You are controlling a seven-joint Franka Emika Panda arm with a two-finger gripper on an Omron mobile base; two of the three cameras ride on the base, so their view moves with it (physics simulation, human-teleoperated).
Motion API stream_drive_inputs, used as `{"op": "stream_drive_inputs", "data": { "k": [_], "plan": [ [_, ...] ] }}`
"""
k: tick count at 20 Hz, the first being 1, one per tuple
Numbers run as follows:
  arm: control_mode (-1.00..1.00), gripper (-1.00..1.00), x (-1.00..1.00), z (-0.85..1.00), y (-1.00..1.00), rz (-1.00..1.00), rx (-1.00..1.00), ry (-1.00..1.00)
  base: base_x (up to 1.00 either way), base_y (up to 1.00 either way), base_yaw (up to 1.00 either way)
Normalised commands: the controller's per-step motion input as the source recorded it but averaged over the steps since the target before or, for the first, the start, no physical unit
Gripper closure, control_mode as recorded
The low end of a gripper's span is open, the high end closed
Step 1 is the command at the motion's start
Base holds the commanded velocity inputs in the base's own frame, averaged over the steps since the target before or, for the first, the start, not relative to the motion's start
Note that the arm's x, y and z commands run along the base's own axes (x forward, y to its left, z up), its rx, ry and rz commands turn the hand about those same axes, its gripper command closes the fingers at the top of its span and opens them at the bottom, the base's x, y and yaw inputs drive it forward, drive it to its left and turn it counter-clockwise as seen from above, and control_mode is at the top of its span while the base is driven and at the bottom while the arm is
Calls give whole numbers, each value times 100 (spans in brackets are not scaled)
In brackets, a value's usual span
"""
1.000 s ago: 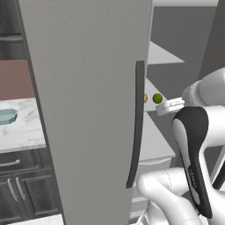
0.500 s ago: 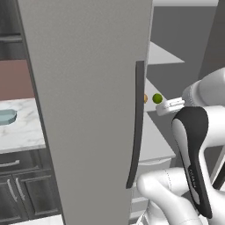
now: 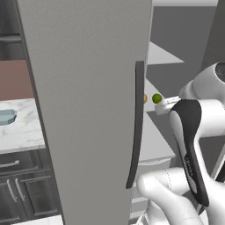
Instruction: Take the lime and onion out of the freezer and place them in the tupperware container on the counter. Then put the tupperware containing the vegetables back in the freezer.
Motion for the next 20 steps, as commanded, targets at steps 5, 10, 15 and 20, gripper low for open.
{"op": "stream_drive_inputs", "data": {
  "k": [5, 10, 15, 20],
  "plan": [
    [-100, -100, 67, -42, -50, -7, 8, 35, 0, 0, 0],
    [-100, -100, 31, -28, -12, -10, 1, 13, 0, 0, 0],
    [-100, -100, 35, -33, 0, -11, 0, 0, 0, 0, 0],
    [-100, -100, 23, -31, -12, -6, 3, 0, 0, 0, 0]
  ]
}}
